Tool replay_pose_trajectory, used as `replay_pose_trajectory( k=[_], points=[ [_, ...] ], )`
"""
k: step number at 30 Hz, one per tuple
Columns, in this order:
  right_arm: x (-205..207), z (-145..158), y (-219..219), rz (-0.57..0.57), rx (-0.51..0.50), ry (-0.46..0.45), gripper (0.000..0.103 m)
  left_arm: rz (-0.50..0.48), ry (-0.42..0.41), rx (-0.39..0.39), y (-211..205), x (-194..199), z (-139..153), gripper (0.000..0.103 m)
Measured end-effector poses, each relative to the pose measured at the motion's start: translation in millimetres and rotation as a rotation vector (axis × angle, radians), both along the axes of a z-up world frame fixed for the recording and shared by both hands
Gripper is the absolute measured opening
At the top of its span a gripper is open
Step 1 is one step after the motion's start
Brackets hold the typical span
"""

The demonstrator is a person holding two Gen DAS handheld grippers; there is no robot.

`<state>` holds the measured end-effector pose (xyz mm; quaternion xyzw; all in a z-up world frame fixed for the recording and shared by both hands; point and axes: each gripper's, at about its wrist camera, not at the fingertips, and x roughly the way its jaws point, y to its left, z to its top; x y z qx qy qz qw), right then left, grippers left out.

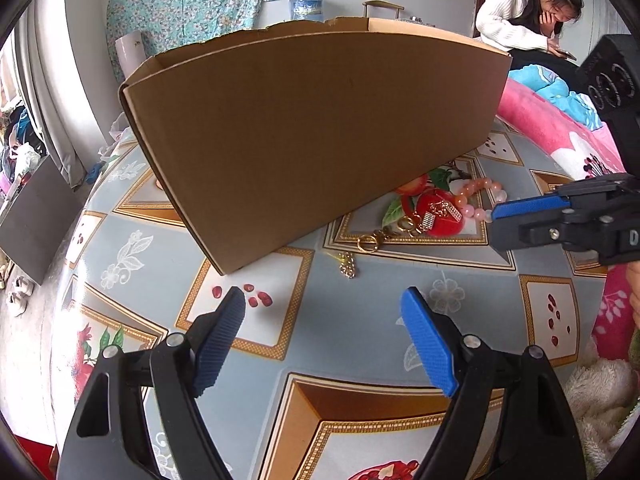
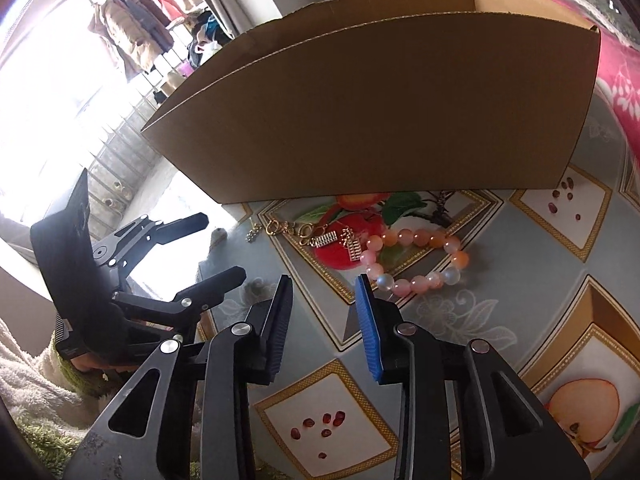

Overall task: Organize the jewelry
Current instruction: 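Lower the right tool onto a small gold earring and close on it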

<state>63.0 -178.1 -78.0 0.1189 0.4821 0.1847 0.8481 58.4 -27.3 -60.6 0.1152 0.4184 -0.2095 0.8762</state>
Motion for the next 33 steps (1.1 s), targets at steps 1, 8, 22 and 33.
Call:
replay_pose_trajectory(
  k=[1, 8, 22, 33],
  points=[
    [1.9, 1.2, 0.5, -0.004, -0.005, 0.001, 0.028, 0.000, -0.002, 0.000, 0.5, 0.1, 0.1, 0.078],
    [0.5, 18.5, 8.0, 0.014, -0.144, -0.074, 0.027, 0.001, -0.006, -0.010, 6.9, -1.3, 0.9, 0.078],
    [-1.9, 12.7, -12.3, -0.034, -0.394, -0.046, 0.007, 0.004, 0.005, -0.028, 13.1, -1.0, 0.6, 0.078],
    [-16.4, 47.7, -26.3, -0.071, -0.321, -0.143, 0.032, 0.002, -0.010, -0.031, 11.5, -3.4, 1.8, 0.078]
  ],
)
